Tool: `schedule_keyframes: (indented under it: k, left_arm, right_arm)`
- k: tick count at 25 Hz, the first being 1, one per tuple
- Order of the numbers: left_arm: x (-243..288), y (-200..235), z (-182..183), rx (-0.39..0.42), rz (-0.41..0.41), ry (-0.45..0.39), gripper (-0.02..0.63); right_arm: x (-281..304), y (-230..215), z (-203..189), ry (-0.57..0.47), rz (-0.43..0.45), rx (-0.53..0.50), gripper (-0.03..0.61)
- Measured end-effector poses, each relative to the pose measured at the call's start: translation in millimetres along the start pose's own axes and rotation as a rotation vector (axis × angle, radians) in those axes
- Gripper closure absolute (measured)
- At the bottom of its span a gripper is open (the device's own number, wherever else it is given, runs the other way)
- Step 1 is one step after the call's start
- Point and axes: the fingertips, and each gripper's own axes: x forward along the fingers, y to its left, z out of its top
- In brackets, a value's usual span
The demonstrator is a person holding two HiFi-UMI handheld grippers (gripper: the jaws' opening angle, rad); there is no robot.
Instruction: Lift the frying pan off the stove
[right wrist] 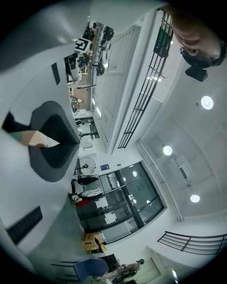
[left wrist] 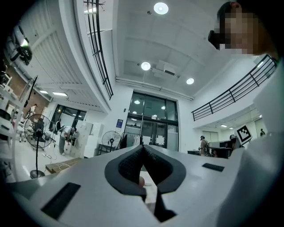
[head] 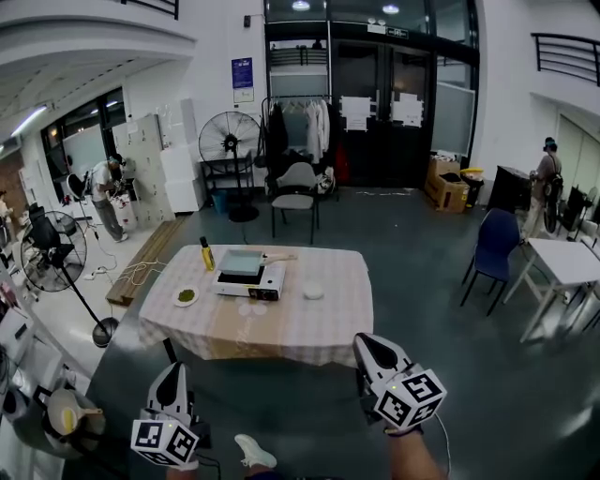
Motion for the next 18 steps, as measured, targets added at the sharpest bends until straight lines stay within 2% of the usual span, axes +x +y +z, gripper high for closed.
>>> schedule_keyframes:
  k: [6,12,18]
  left_arm:
    - [10.2,9.6,-3.3,-0.005,0.009,0.011,0.592]
    - [23.6,13.5,-6.3,-0.013,0.027,0.021,0.592]
    - [53.4,55.4,-14.4,-0.04,0.058,0.029,0.592]
  right_arm:
    - [20.9,-4.6,-13.5,0.031,0.007,0.014,0.574]
    - [39.2,-10.6,-7.6,0.028,0.034,0.025,0.574]
    - [94.3,-11.7,-15.5,0.04,0.047,0.033,0.574]
